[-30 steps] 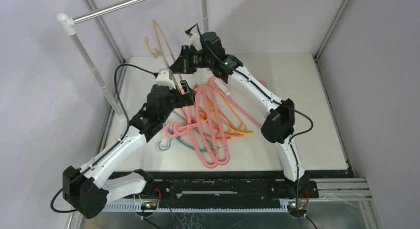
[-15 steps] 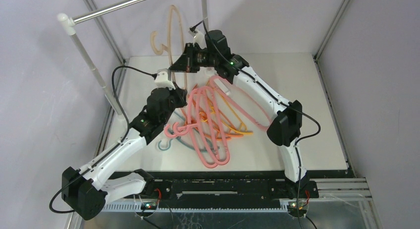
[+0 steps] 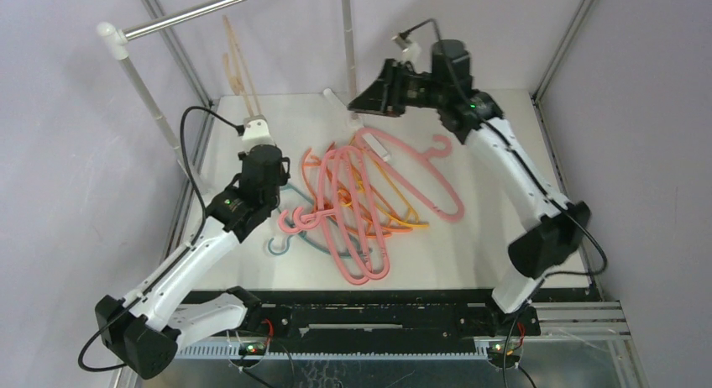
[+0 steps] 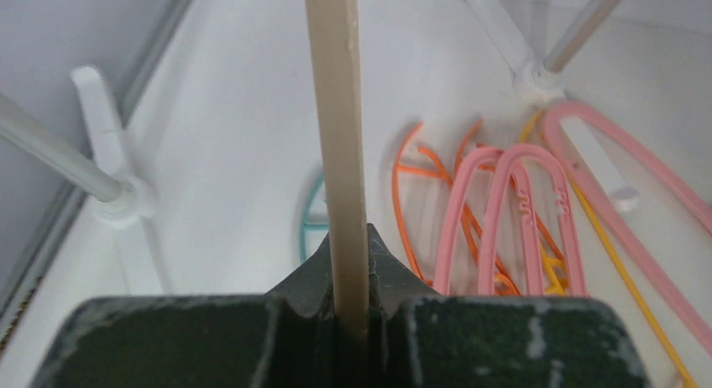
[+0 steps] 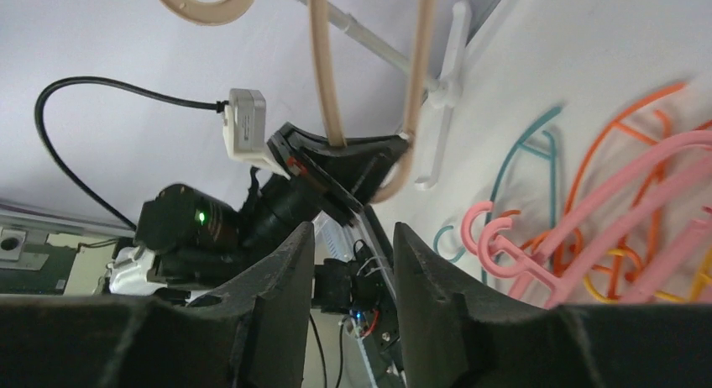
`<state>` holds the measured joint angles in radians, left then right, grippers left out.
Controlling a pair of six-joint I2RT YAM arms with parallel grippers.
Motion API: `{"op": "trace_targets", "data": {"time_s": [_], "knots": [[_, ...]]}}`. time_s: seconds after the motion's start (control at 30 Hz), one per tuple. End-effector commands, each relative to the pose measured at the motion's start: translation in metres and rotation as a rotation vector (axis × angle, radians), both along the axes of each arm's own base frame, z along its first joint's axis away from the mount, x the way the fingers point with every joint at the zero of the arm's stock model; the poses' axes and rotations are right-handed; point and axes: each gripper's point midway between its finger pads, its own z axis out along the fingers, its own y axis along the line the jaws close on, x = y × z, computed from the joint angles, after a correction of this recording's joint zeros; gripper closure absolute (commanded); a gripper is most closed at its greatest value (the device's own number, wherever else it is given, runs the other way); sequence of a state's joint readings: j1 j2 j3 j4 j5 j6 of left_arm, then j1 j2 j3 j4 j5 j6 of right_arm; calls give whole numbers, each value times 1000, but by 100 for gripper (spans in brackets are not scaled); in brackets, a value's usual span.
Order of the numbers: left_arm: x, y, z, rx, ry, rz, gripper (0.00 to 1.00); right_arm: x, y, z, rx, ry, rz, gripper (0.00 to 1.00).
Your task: Organize the hangers
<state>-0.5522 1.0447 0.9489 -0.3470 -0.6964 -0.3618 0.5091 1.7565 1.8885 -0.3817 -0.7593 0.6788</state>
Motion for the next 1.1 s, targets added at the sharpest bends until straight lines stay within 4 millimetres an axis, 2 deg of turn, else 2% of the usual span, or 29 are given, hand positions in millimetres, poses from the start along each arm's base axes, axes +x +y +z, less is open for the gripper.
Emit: {"op": "trace_targets", "data": {"time_s": [0.0, 0.13, 0.33, 0.67, 0.83, 1.07], "knots": [[-1, 28, 72, 32, -148, 87, 100, -19, -43, 24, 6, -104, -45, 53], [15, 38, 86, 1, -145, 96, 100, -13, -73, -4, -60, -51, -114, 53], [43, 44, 106, 0, -128, 86, 100, -18, -95, -29, -106, -4, -153, 53], [79, 28, 116, -53, -17, 39, 100, -20, -138, -46, -142, 50, -251, 52], [98, 12, 104, -75, 69, 2, 100, -20, -159, -53, -148, 70, -303, 52], [118, -10, 89, -99, 155, -66, 100, -18, -170, -67, -161, 96, -340, 52]]}}
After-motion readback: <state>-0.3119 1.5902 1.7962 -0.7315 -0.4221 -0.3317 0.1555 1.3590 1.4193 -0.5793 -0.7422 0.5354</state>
